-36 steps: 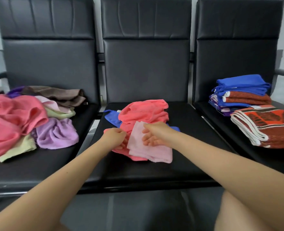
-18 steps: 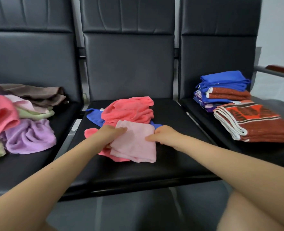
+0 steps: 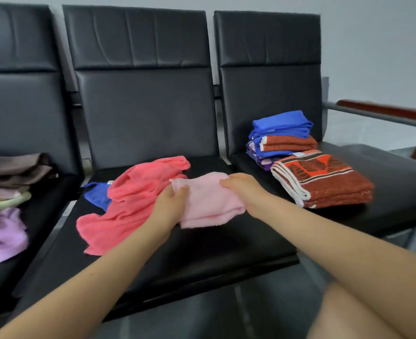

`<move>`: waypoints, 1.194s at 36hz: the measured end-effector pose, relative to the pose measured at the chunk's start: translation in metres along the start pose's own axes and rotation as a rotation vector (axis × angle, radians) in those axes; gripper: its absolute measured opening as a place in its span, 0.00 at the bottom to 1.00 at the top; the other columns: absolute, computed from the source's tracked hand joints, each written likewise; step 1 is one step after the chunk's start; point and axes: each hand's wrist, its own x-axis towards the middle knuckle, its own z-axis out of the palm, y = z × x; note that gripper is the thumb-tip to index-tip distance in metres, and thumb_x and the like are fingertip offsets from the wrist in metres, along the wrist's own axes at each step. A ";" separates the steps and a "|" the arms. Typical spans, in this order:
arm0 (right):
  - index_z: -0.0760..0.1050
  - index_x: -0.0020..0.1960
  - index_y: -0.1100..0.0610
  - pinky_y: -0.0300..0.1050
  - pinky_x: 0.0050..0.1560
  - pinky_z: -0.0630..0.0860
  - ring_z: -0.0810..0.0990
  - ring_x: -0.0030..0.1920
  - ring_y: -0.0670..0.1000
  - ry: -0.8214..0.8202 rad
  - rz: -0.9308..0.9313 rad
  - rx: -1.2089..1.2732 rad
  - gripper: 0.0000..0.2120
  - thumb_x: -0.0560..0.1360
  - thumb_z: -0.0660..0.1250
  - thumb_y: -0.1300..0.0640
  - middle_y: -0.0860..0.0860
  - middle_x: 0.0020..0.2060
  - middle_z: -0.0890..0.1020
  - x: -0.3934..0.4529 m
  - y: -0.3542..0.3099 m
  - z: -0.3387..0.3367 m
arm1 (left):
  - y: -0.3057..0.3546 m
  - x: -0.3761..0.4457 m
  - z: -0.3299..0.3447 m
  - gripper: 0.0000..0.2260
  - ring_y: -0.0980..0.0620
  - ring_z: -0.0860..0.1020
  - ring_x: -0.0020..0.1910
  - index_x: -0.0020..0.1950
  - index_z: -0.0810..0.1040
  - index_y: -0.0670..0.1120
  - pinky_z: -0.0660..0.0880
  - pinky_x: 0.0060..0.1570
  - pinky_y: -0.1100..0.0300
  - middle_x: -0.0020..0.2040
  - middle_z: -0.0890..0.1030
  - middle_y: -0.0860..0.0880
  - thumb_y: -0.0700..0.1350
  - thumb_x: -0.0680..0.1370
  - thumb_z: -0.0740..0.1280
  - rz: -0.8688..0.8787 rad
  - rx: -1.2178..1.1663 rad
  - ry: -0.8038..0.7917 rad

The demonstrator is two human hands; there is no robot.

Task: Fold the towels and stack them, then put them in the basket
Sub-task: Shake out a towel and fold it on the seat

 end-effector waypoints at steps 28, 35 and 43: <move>0.70 0.69 0.53 0.53 0.60 0.67 0.68 0.64 0.58 0.792 -0.250 -0.991 0.20 0.79 0.62 0.49 0.55 0.62 0.74 0.026 0.065 -0.212 | 0.060 0.054 0.197 0.07 0.53 0.75 0.35 0.46 0.74 0.47 0.74 0.33 0.63 0.45 0.76 0.48 0.45 0.80 0.58 -0.074 0.110 -0.449; 0.78 0.55 0.52 0.47 0.50 0.73 0.76 0.47 0.50 0.348 -0.471 -0.732 0.09 0.76 0.62 0.57 0.46 0.44 0.80 0.013 0.044 -0.121 | 0.028 0.059 0.085 0.06 0.54 0.74 0.33 0.55 0.74 0.47 0.72 0.32 0.63 0.43 0.77 0.49 0.41 0.80 0.61 0.079 0.289 -0.283; 0.81 0.43 0.51 0.47 0.52 0.78 0.79 0.41 0.46 -0.060 -0.340 -0.641 0.08 0.75 0.63 0.57 0.42 0.33 0.79 0.021 0.037 -0.021 | -0.016 0.044 -0.045 0.06 0.48 0.78 0.42 0.50 0.78 0.44 0.68 0.42 0.62 0.42 0.80 0.48 0.34 0.77 0.65 0.196 0.492 0.022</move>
